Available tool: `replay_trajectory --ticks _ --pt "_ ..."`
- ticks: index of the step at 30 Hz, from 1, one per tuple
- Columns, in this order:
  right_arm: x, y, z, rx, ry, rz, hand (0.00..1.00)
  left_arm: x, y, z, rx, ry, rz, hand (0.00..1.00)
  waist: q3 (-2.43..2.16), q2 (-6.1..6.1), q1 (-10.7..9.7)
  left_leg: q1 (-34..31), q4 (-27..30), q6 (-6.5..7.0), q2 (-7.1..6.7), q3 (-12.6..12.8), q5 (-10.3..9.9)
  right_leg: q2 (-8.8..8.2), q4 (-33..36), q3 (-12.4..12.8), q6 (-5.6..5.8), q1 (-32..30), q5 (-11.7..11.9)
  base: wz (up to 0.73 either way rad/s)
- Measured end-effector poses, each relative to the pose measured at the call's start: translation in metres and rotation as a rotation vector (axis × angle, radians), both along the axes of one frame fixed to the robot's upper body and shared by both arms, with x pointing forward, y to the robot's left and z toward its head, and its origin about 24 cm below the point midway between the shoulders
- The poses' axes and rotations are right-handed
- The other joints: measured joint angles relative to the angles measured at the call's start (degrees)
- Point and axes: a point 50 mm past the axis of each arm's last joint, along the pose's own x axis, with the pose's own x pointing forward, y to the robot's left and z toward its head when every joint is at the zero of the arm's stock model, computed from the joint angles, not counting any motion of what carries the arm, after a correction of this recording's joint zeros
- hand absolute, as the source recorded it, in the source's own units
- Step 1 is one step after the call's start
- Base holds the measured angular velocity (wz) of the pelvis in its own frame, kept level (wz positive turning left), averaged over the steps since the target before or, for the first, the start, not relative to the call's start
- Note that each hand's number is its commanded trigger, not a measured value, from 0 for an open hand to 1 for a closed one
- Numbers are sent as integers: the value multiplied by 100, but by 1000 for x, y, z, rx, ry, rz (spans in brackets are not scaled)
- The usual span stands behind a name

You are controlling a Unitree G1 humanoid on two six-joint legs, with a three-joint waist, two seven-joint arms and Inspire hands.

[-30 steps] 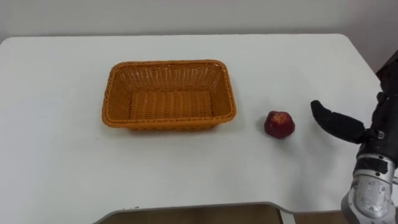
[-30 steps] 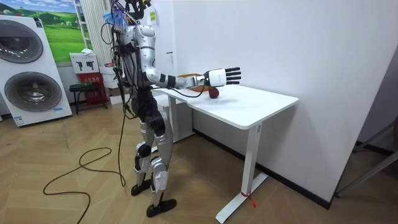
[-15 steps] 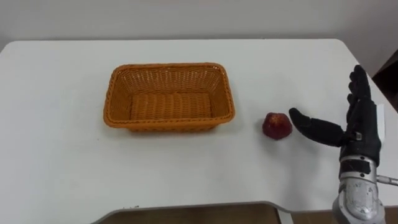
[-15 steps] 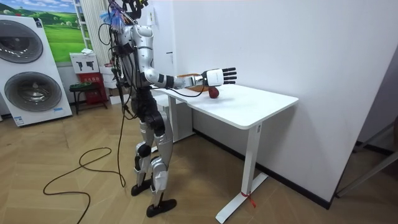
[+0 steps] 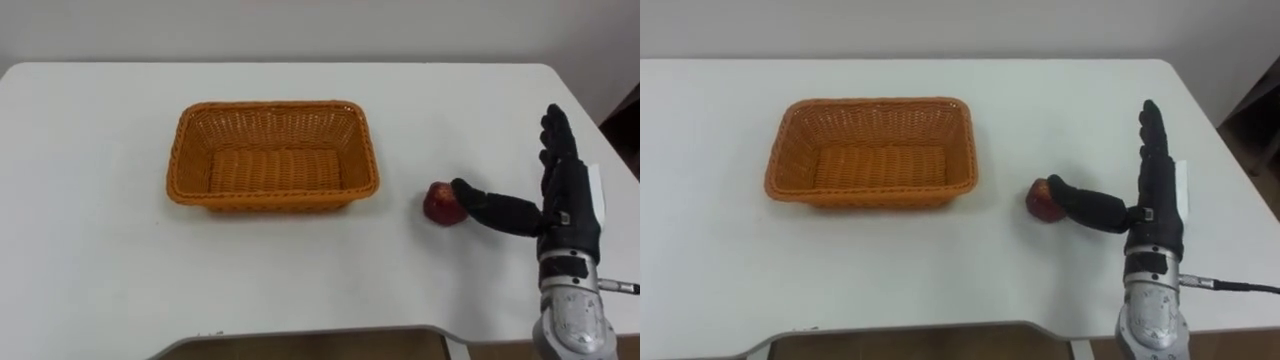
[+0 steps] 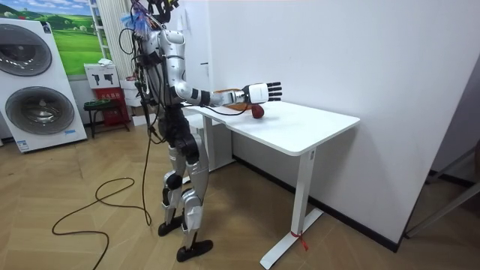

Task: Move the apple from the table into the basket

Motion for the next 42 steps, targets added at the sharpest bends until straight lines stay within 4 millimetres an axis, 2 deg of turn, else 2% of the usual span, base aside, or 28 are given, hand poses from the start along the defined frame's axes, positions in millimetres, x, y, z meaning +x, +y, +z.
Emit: replay_trajectory --ticks 5,10,16,20,22,30,31,32,33,34,35,42 --pt "1 8 -3 -9 22 69 0 1 -3 -1 -5 7 -37 0 29 48 8 -13 -5 0 0 -9 0 3 -3 -8 0 -7 0 0" --pt "0 10 -10 -10 70 103 0 1 -3 -1 -7 11 -37 0 22 49 22 -38 3 0 -1 -86 0 3 -7 -16 0 -4 0 3" --pt "-2 8 -20 -48 148 135 0 1 -3 -1 -21 16 -50 0 -1 39 103 -65 24 -3 0 -115 2 3 -17 -47 0 -6 0 2" --pt "-2 6 -20 -66 157 163 0 1 0 0 -26 18 -63 0 -57 -31 161 -102 75 -4 5 -143 2 2 -17 -77 0 4 0 5" --pt "-2 7 -20 -67 161 173 0 1 1 0 -26 20 -66 0 -66 -47 183 -101 83 -4 5 -151 2 0 -14 -81 0 14 0 2" --pt "-4 4 -30 -65 239 194 0 2 3 0 -29 23 -78 0 -25 -83 279 -110 108 -15 4 -221 9 -5 6 -105 -15 35 9 2" --pt "-3 2 -34 -65 257 195 12 2 4 1 -24 31 -88 0 -16 -93 276 -113 107 -19 4 -239 11 -5 9 -125 -17 38 11 6" --pt "-2 2 -36 -64 272 195 49 1 5 1 -21 38 -94 0 -4 -103 275 -118 107 -23 4 -252 15 -5 8 -136 -19 38 12 5" --pt "-2 2 -36 -64 276 198 53 1 5 1 -21 40 -95 0 0 -106 275 -121 107 -24 4 -256 16 -4 8 -140 -19 38 12 4" --pt "0 2 -37 -65 281 206 85 0 5 1 -21 44 -94 0 8 -111 265 -125 113 -25 4 -255 16 -5 7 -156 -20 38 12 4" --pt "2 2 -36 -64 283 217 99 0 5 1 -22 46 -94 0 12 -116 262 -132 117 -25 4 -260 17 -6 5 -164 -19 38 12 4" --pt "9 6 -32 -65 274 262 100 -2 6 1 -24 50 -96 0 22 -133 248 -151 123 -25 4 -304 17 -11 -2 -220 -19 41 12 2"
